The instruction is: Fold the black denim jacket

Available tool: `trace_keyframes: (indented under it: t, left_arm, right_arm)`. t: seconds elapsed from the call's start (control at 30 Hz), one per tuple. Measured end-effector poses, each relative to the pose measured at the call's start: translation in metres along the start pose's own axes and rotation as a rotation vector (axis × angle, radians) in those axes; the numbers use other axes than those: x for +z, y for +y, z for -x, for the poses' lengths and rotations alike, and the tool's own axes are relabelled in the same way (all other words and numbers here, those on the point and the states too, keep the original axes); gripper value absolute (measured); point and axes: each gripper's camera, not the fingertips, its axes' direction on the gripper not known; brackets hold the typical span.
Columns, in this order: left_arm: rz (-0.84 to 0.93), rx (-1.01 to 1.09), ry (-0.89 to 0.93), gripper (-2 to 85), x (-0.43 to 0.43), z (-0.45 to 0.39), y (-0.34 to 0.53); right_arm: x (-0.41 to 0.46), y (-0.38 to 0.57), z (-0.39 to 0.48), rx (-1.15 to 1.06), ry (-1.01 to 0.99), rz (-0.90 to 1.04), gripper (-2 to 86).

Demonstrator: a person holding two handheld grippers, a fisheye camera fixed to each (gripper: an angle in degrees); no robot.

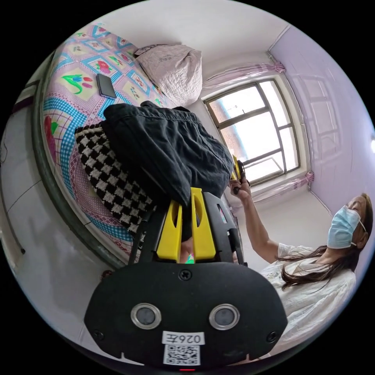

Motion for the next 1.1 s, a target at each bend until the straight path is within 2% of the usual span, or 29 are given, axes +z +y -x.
trace_keyframes:
  t: [0.13, 0.23, 0.33, 0.53, 0.63, 0.83, 0.9, 1.03, 1.1]
  left_arm:
    - [-0.015, 0.007, 0.049, 2.7, -0.018, -0.007, 0.007]
    - [-0.047, 0.007, 0.102, 2.1, -0.034, -0.011, 0.012]
    - [-0.091, 0.052, 0.126, 1.5, -0.054, -0.025, 0.012]
    - [-0.231, 0.218, 0.175, 0.5, -0.104, -0.079, 0.012]
    - [-0.297, 0.33, 0.226, 0.5, -0.127, -0.119, 0.024]
    - [-0.35, 0.528, 0.425, 0.9, -0.154, -0.189, 0.074]
    - [-0.317, 0.564, 0.498, 1.0, -0.145, -0.207, 0.091]
    - [-0.148, 0.612, 0.645, 1.2, -0.08, -0.255, 0.134]
    - [-0.047, 0.64, 0.69, 1.3, -0.034, -0.277, 0.155]
  right_arm:
    - [0.0, -0.002, 0.006, -0.009, 0.003, 0.031, 7.6]
    - [0.013, -0.01, 0.013, -0.012, 0.122, 0.113, 0.6]
    - [0.014, -0.013, 0.023, 0.019, 0.095, 0.129, -0.9]
    - [-0.003, 0.004, 0.13, -0.238, 0.075, 0.072, -1.2]
    - [-0.032, 0.023, 0.177, -0.321, -0.033, 0.042, -1.3]
    - [-0.179, 0.103, 0.233, -0.475, -0.288, -0.06, -1.3]
    - [-0.269, 0.156, 0.235, -0.514, -0.367, -0.123, -1.3]
    - [-0.417, 0.258, 0.226, -0.595, -0.361, -0.24, -1.3]
    - [-0.516, 0.339, 0.211, -0.636, -0.29, -0.341, -1.3]
